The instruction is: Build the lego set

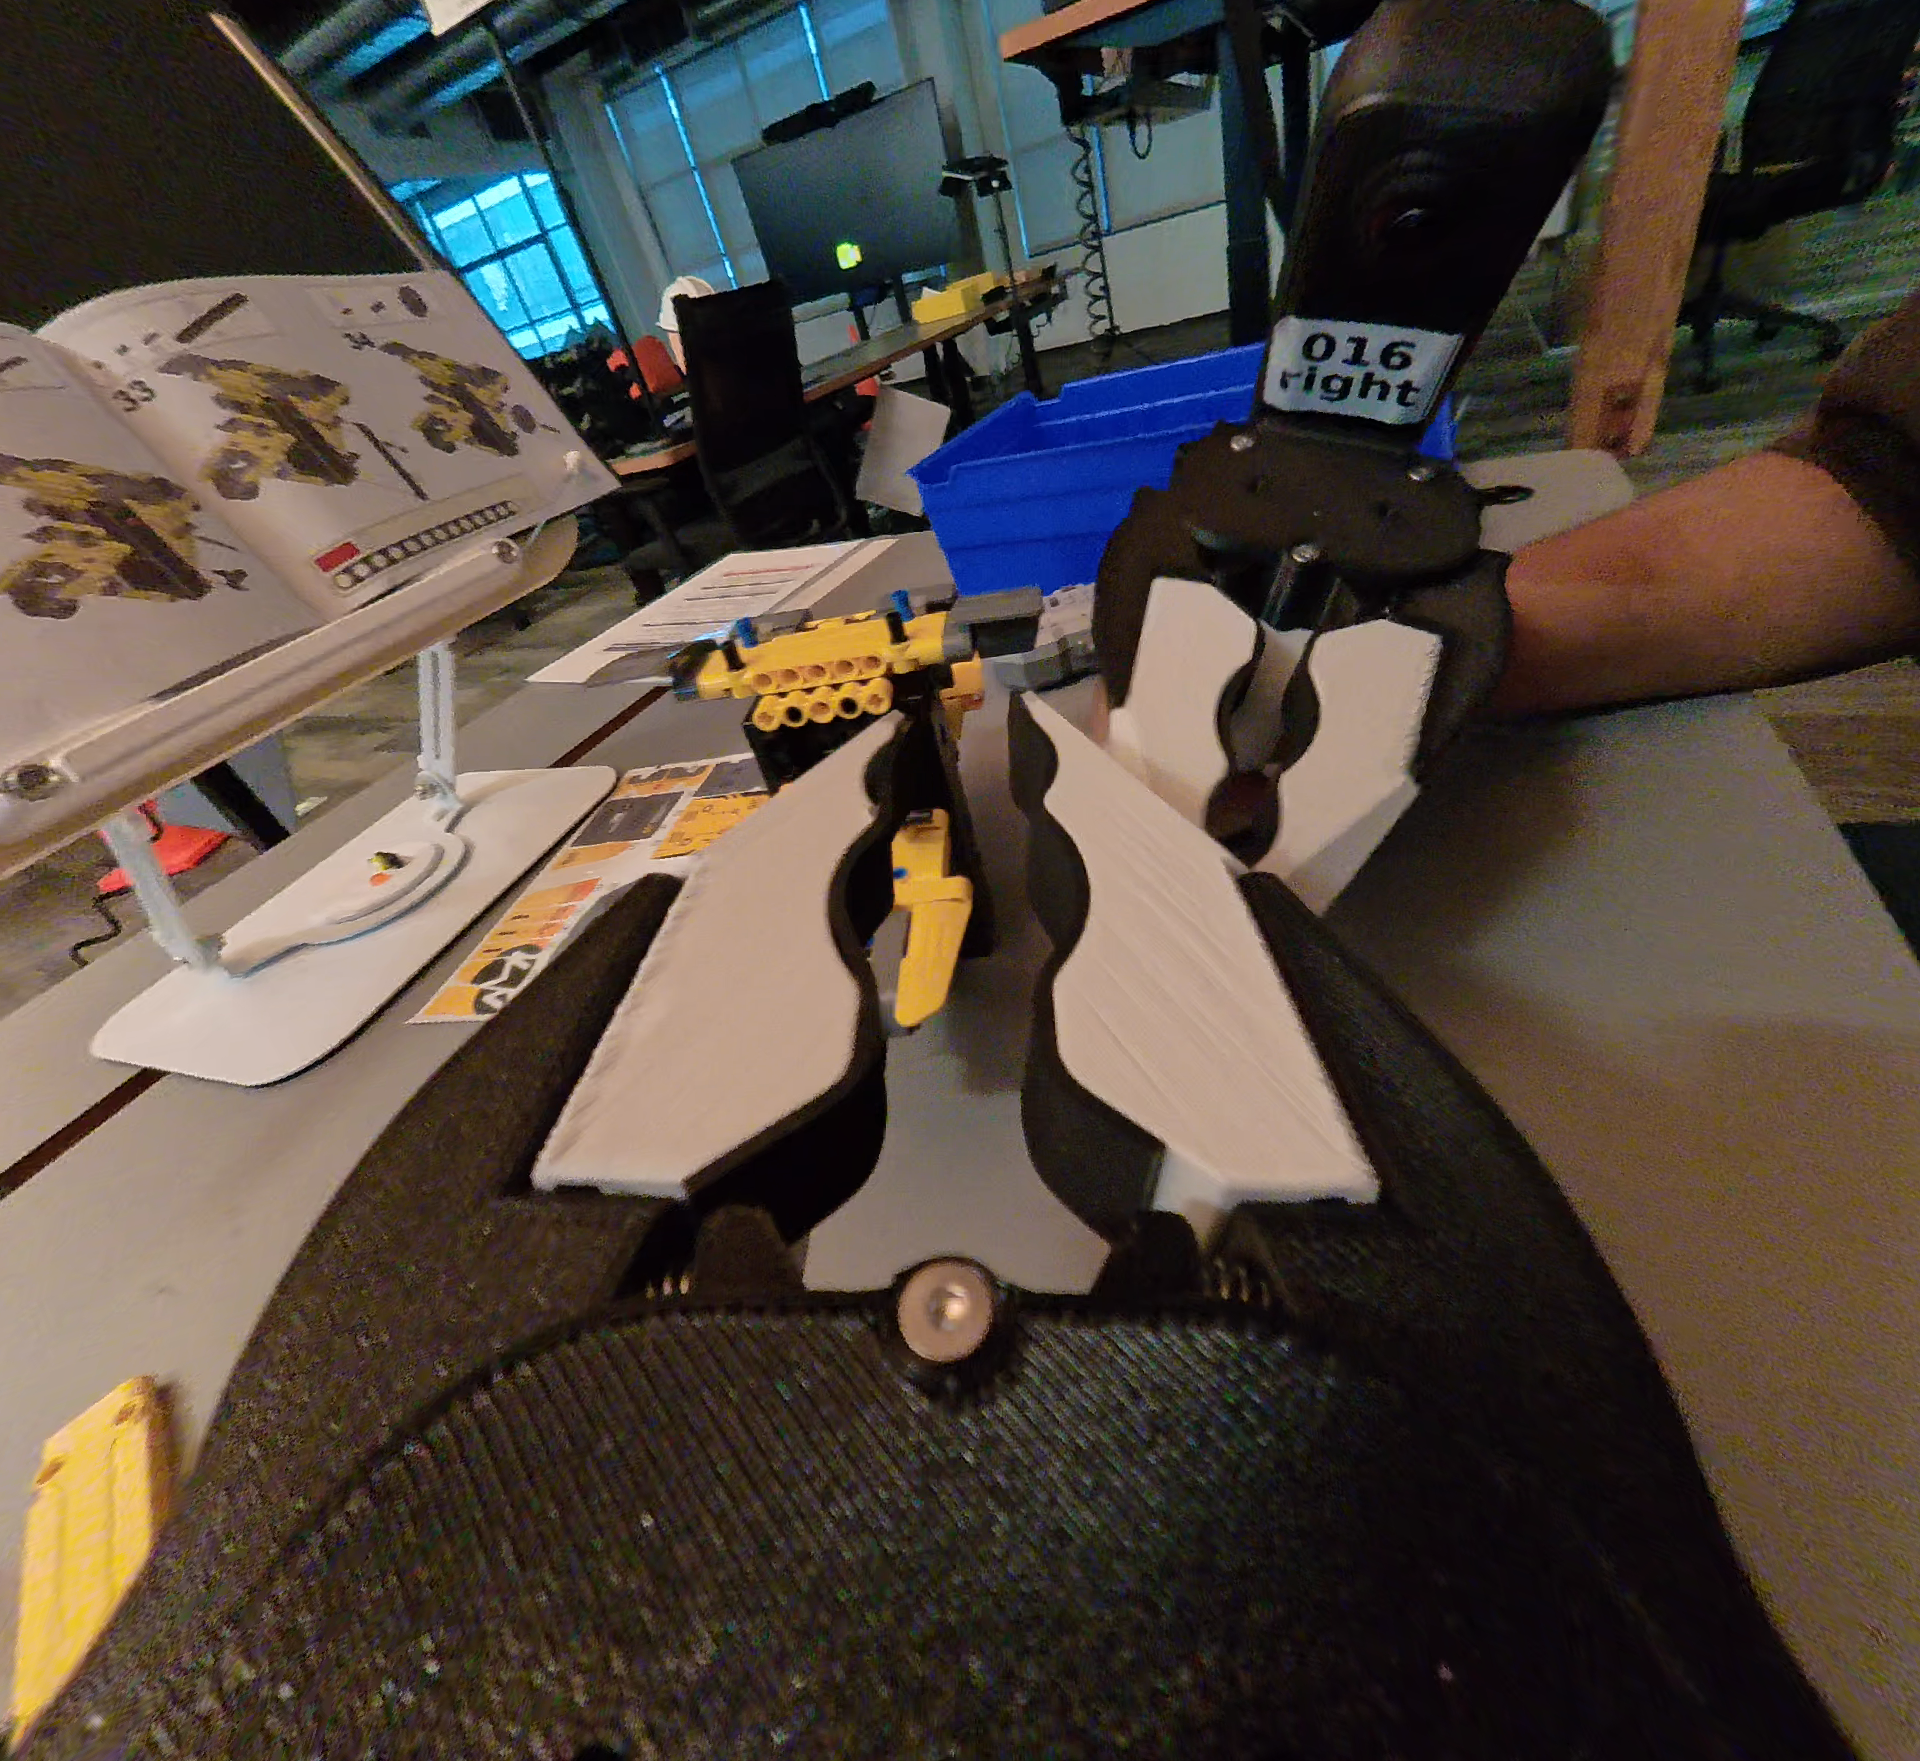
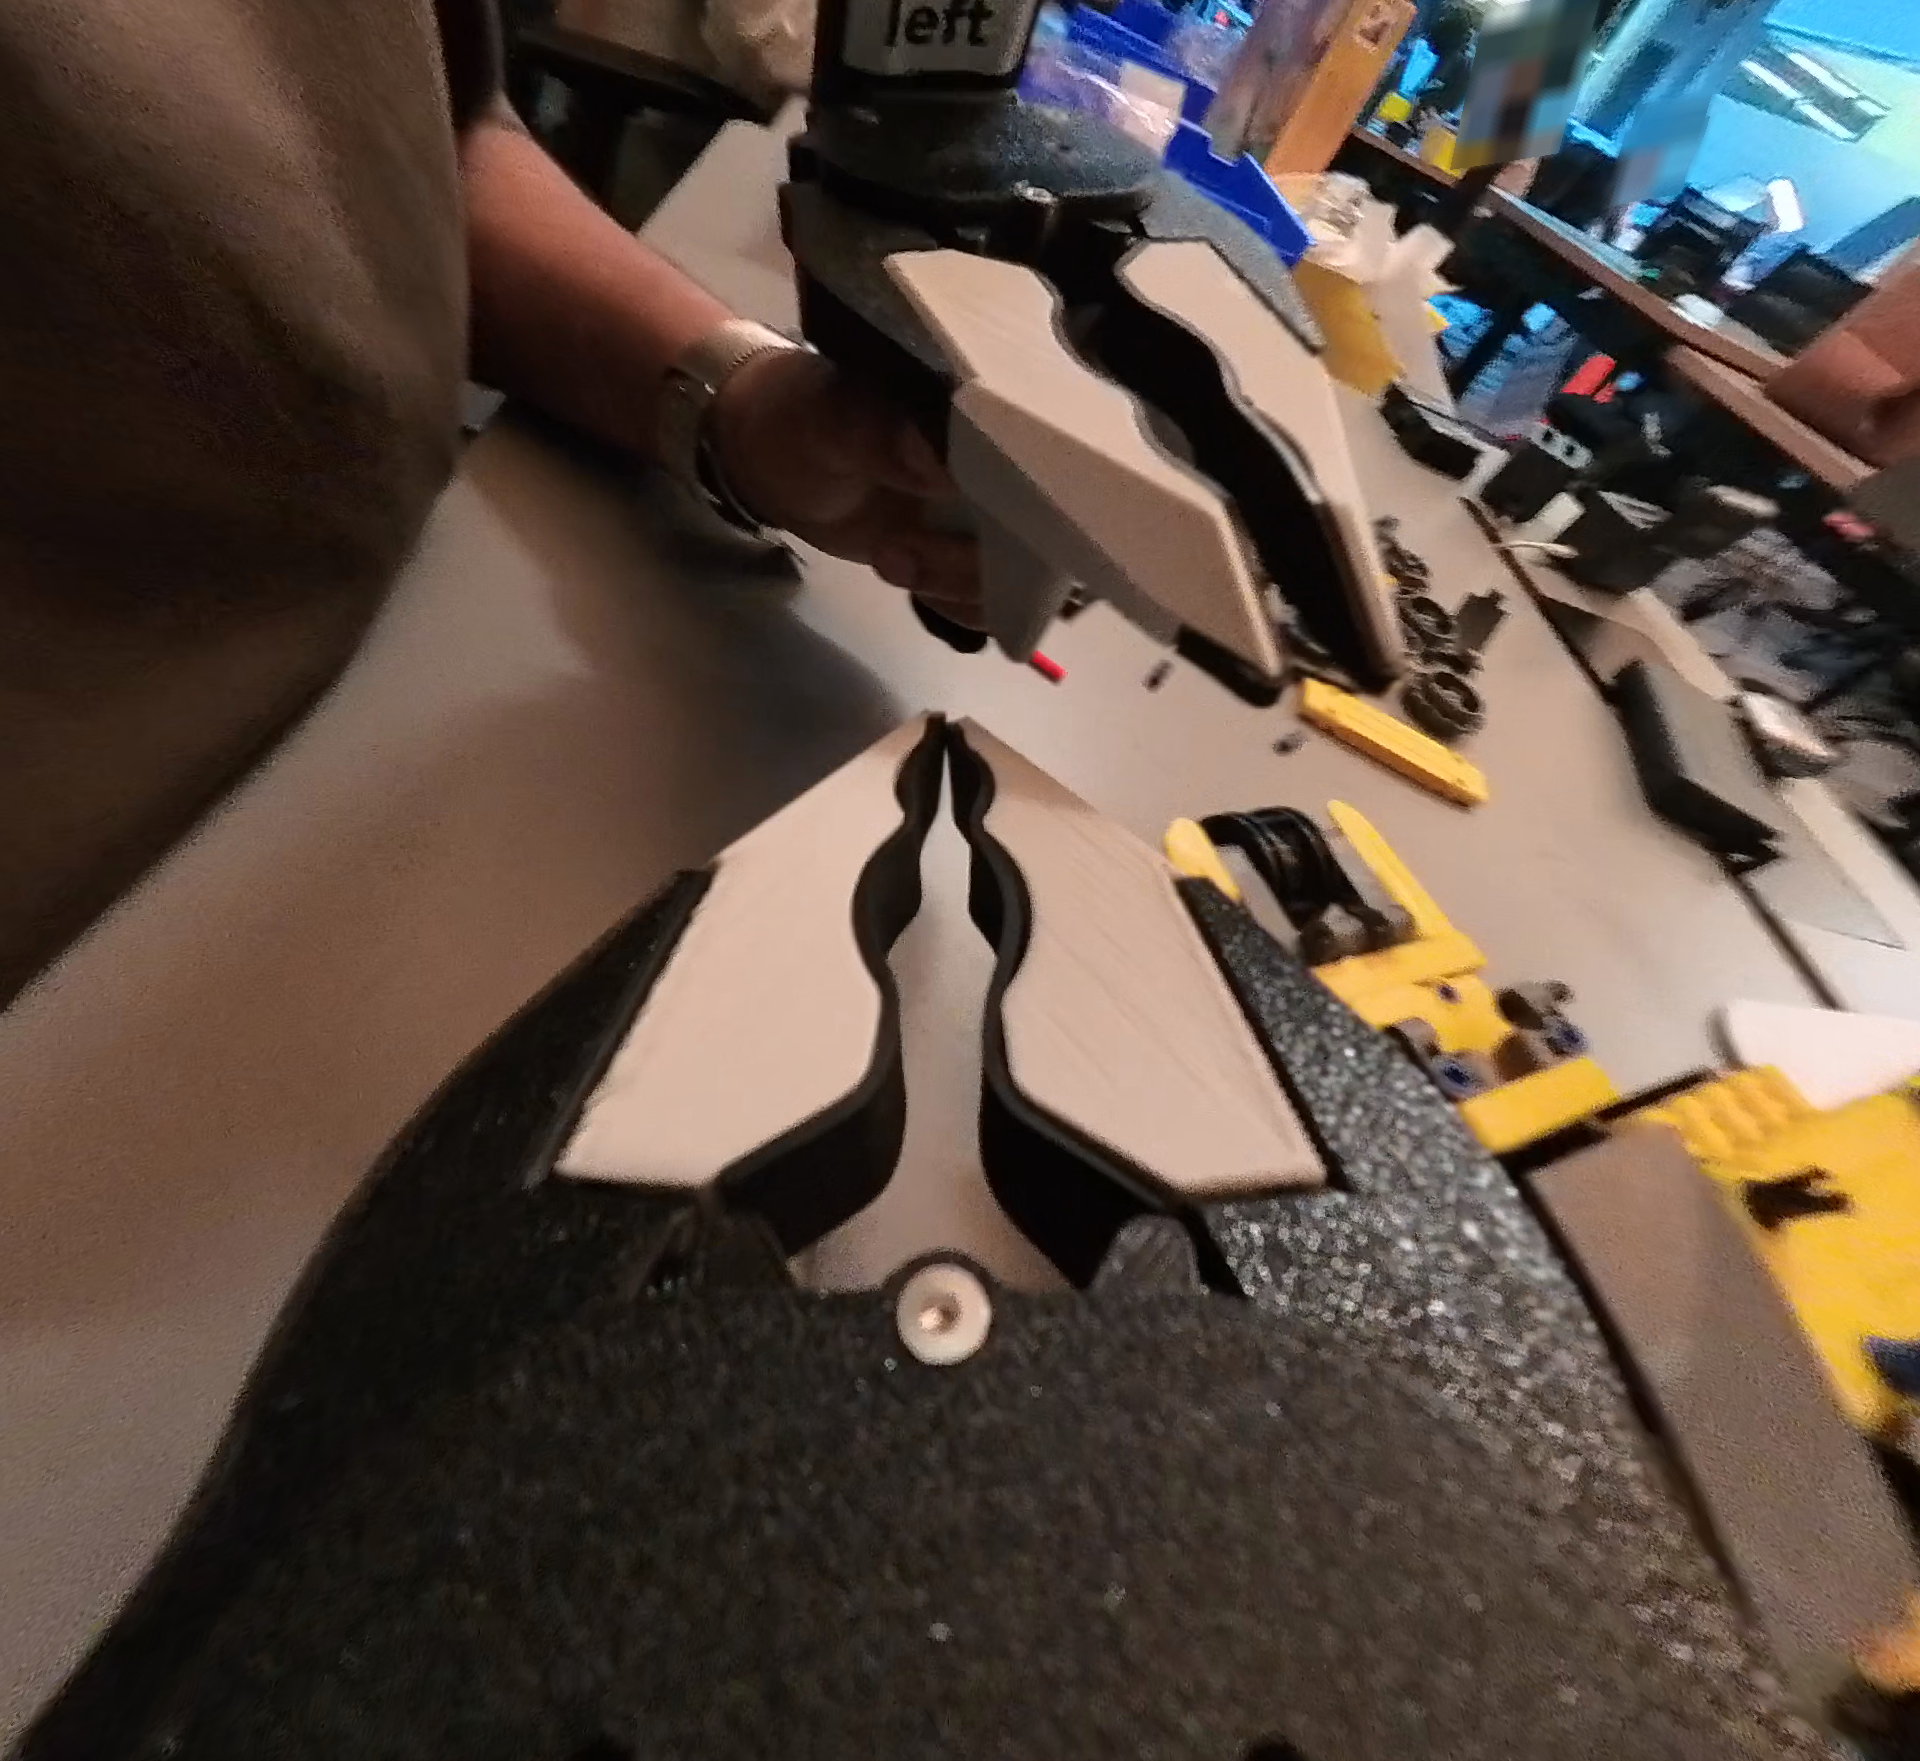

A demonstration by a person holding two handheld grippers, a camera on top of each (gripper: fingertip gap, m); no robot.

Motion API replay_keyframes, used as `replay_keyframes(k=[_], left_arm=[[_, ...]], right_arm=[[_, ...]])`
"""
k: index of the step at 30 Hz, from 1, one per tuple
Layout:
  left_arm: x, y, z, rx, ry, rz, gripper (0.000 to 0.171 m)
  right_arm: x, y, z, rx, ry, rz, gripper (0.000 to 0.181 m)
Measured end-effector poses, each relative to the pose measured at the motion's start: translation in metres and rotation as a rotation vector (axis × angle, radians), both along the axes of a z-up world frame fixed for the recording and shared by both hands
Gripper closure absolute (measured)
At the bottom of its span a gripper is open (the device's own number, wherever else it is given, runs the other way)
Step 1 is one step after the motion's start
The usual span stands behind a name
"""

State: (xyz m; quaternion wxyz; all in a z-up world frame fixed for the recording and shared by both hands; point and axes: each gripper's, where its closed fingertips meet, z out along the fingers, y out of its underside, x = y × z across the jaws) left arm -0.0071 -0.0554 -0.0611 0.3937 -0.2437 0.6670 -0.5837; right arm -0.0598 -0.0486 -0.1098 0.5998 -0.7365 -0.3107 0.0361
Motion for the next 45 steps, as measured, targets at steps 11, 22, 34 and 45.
replay_keyframes(k=[11,22,34,45], left_arm=[[-0.009,-0.017,-0.013,-0.062,0.059,-0.191,0.151],[-0.007,-0.023,-0.029,-0.067,0.133,-0.237,0.148],[-0.002,-0.02,-0.037,0.013,0.119,-0.2,0.148],[0.001,-0.015,-0.034,-0.033,0.141,-0.194,0.148]], right_arm=[[0.019,-0.014,-0.014,-0.091,0.09,-0.041,0.172],[0.039,-0.01,-0.015,-0.11,0.125,-0.113,0.168],[0.036,-0.009,-0.022,-0.118,0.054,-0.121,0.166],[0.037,-0.008,-0.022,-0.117,0.059,-0.126,0.165]])
